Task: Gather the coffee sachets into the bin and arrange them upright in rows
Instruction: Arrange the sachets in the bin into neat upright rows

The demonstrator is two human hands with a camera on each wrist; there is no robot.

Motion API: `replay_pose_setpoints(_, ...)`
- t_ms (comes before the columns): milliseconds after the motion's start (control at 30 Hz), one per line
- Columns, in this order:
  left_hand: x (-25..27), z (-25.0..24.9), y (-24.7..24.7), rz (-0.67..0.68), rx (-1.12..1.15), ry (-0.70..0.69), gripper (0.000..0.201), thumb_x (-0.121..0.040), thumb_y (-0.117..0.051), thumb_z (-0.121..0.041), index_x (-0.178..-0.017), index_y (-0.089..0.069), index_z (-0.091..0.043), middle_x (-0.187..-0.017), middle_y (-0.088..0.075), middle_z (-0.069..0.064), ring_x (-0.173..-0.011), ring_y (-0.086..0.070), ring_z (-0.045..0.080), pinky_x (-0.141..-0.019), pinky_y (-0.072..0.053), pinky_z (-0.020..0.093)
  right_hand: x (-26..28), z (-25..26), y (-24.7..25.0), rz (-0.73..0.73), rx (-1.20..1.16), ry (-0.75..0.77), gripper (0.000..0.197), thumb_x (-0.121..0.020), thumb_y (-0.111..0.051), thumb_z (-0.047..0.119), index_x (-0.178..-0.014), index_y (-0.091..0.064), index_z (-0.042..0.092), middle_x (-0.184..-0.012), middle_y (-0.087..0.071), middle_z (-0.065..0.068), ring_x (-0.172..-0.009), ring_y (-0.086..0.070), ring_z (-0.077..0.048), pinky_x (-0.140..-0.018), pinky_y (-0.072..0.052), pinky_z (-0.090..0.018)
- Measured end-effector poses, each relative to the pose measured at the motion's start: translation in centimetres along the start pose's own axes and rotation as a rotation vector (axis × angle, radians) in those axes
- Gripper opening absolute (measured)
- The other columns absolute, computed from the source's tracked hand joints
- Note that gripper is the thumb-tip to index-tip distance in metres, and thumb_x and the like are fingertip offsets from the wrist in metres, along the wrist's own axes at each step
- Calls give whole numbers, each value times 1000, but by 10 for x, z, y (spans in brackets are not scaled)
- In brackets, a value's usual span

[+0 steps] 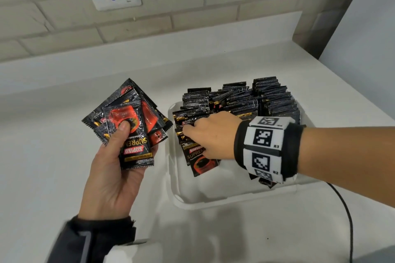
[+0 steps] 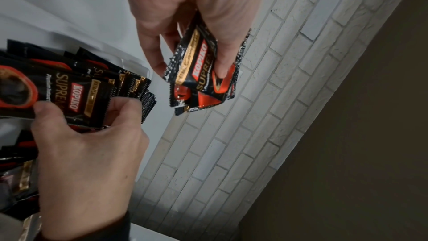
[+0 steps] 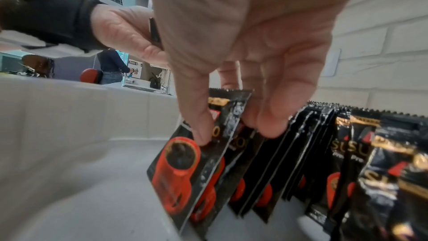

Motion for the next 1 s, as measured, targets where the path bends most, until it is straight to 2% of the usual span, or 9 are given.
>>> replay_pose_setpoints(167,-1,4,-5,30,-12,14,18,-71,-61,-20,-79,-76,-18,-88,-74,2,-79,-71,16,-73,-57,35,5,-15,31,-132,-83,-50,31,-91,-47,16,-120,-38,12,-92,-53,-1,-70,-49,-18,-52,-40,-28)
replay_pose_setpoints(300,-2,10,-15,69,-58,25,34,-74,-60,-18,-107,-64,-12,-98,-72,8,-84,-70,19,-72,-59,34,22,-47,62,-234,-476,-150,20,-96,-38,16,-112,-50,13,-82,-53,6,-71,-53,-9,-59,-42,-18)
replay_pose_setpoints(400,-1,20,-29,101,-85,41,38,-73,-61,-16,-110,-63,-8,-106,-70,13,-86,-69,22,-76,-57,39,39,-57,59,-231,-971,-194,33,-95,-42,35,-123,-45,19,-99,-57,5,-90,-62,-14,-73,-55,-24)
replay_pose_setpoints(500,5,33,-50,174,-129,57,37,-73,-61,-16,-109,-64,-7,-103,-71,14,-85,-70,23,-74,-58,37,51,-47,41,-180,-1261,-190,70,-77,-55,50,-139,-28,29,-123,-50,8,-106,-60,-14,-88,-53,-36)
replay_pose_setpoints(567,11,44,-64,208,-158,59,38,-72,-62,-16,-109,-64,-7,-98,-72,12,-83,-70,22,-70,-59,33,55,-38,29,-184,-1382,-160,81,-71,-62,47,-140,-23,29,-120,-52,12,-103,-60,-8,-88,-53,-29)
replay_pose_setpoints(633,15,52,-74,217,-205,38,39,-69,-64,-17,-108,-63,-9,-94,-72,10,-81,-70,20,-66,-58,31,59,-34,19,-220,-1464,-165,75,-80,-65,31,-140,-20,25,-107,-55,19,-96,-58,4,-84,-48,-10)
replay_pose_setpoints(700,17,57,-78,198,-241,24,47,-68,-68,-19,-114,-61,-9,-99,-71,11,-86,-70,23,-71,-57,37,63,-35,12,-257,-1531,-183,70,-85,-63,20,-138,-18,28,-103,-54,23,-94,-55,10,-82,-45,-3)
replay_pose_setpoints(800,20,61,-81,186,-273,30,61,-67,-78,-22,-122,-55,-11,-108,-69,14,-92,-69,28,-76,-57,46,69,-37,8,-286,-1619,-166,54,-87,-59,8,-122,-28,35,-106,-58,14,-89,-60,7,-75,-52,-12)
replay_pose_setpoints(1000,22,68,-94,344,-344,137,53,-73,-59,-42,-116,-61,-11,-107,-70,12,-94,-68,25,-77,-56,36,81,-52,-5,-354,-1853,-236,45,-83,-56,-1,-117,-46,27,-113,-59,-2,-101,-63,-21,-79,-56,-42)
Point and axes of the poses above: each hand's wrist, its own x-axis away from the middle knuckle, its own y-axis out of the back of the hand, z = x × y, the point moved 8 cm from there along -x, towards the middle knuckle
